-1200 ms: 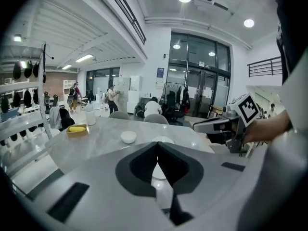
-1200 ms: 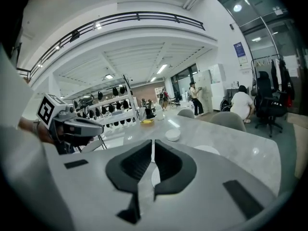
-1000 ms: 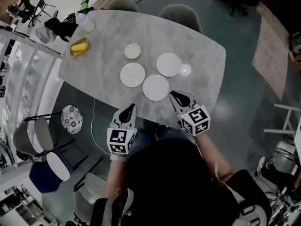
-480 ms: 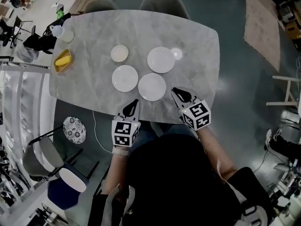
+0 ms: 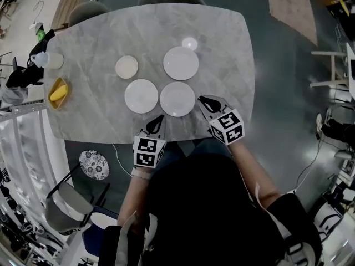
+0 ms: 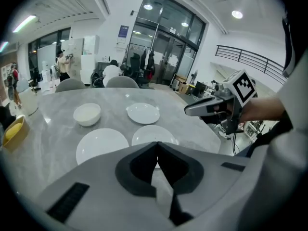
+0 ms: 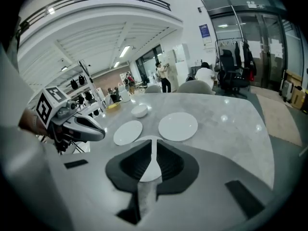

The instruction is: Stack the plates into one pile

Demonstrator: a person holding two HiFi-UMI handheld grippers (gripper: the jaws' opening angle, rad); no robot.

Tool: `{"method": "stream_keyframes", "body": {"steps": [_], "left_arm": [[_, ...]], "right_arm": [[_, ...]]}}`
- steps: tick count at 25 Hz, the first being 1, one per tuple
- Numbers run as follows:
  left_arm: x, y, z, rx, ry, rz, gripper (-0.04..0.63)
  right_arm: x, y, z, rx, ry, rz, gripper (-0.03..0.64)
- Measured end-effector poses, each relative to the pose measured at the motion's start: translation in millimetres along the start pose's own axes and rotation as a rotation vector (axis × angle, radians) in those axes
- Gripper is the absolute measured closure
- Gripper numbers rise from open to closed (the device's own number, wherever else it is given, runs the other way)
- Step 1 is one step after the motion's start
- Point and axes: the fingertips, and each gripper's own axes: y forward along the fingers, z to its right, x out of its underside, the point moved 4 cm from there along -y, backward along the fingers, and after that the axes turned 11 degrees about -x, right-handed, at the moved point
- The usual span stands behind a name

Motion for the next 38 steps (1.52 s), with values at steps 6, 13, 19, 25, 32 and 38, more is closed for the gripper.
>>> {"method": "stream_keyframes", "body": {"steps": [6, 13, 19, 25, 32, 38], "left_arm": [[17, 29, -10, 0.078, 0.075, -0.073, 0.588], [26, 58, -19, 0.149, 0.124, -0.127, 0.588], [42, 71, -23, 0.193, 0.123, -0.184, 0.588], [44, 82, -18, 0.237, 0.135, -0.215, 0.588], [54, 93, -18, 0.238, 0.153, -0.268, 0.588], [59, 96, -20, 0.229, 0.137, -0.269, 0.588]], "right_arm": [[17, 22, 7, 0.065, 0.068, -0.019, 0.595], [31, 44, 20, 0.130, 0.137, -0.027, 0.571], [46, 59, 29, 0.152, 0.195, -0.050, 0.498], [58, 67, 33, 0.161, 0.245, -0.055, 0.460], [65, 74, 34, 0.165, 0.292, -0.047, 0.438], [68, 78, 31, 0.154, 0.305, -0.054, 0.431]]}}
